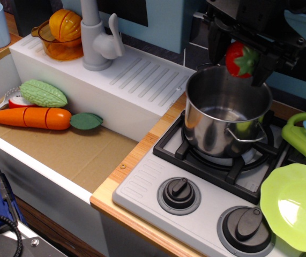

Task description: Put strawberry in pot

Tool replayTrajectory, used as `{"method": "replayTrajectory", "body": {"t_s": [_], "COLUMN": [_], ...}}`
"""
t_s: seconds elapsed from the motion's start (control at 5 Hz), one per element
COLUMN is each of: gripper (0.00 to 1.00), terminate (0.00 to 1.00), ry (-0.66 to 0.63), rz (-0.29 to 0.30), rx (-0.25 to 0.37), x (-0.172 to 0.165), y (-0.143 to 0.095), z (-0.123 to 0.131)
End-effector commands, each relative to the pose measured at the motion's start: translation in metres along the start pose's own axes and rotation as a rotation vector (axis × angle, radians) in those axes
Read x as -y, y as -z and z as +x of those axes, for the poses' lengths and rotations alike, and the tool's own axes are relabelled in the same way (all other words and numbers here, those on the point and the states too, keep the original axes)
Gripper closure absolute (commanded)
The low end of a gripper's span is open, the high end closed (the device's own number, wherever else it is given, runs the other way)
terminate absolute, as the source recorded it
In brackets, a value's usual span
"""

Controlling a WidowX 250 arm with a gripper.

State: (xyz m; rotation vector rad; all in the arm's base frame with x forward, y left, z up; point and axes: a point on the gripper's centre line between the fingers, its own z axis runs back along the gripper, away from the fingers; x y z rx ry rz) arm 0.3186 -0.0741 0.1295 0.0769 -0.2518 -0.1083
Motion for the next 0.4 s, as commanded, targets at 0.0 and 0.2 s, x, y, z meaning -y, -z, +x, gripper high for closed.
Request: {"method": "replayTrajectory", "body": {"t_s": [0.0, 0.2], "gripper": [0.0, 0.0], "terminate": [0.0, 1.0], "ry": [-0.01, -0.01], "rz": [-0.03, -0.03], "rx": [0.056, 0.056], "x": [-0.0061, -0.0061], "y": [-0.0058, -0.0058], "z": [0.0068, 0.0068]}}
